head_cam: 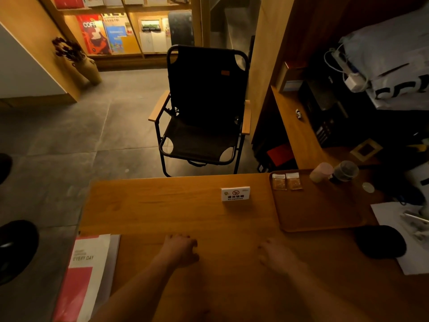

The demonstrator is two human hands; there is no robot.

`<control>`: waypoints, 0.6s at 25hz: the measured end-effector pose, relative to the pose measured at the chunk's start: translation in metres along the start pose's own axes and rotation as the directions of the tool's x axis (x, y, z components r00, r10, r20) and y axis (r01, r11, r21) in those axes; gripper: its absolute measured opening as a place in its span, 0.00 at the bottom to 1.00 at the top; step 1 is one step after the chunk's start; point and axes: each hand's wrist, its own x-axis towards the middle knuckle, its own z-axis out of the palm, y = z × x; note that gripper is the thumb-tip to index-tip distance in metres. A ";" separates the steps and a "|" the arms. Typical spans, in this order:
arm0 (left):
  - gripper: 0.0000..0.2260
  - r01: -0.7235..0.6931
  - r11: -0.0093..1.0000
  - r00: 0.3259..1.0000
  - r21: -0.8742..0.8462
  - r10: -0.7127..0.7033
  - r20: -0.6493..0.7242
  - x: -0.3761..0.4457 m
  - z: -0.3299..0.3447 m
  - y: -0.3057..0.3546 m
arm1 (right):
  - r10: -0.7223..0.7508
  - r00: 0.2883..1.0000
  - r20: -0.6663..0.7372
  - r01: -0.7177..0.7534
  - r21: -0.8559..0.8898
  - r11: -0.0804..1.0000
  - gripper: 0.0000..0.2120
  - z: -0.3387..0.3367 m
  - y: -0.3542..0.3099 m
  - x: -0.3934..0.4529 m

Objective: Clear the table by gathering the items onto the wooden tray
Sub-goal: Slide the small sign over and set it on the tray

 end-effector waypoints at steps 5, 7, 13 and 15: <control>0.21 -0.013 0.999 0.994 -0.038 0.009 -0.109 0.040 -0.006 0.000 | -0.010 0.994 -0.113 0.008 -0.016 1.000 0.31 0.016 0.004 0.034; 0.19 -0.017 0.999 0.981 -0.045 0.007 -0.194 0.055 -0.009 -0.001 | -0.001 0.988 -0.157 -0.001 -0.014 1.000 0.34 0.027 0.010 0.046; 0.24 -0.074 0.973 0.859 -0.220 -0.050 -0.510 0.104 -0.013 0.007 | -0.056 0.958 -0.280 0.024 -0.117 0.993 0.37 0.064 0.029 0.069; 0.28 -0.097 0.956 0.828 -0.276 -0.077 -0.556 0.122 -0.017 0.011 | -0.068 0.938 -0.341 0.039 -0.092 0.995 0.36 0.077 0.032 0.072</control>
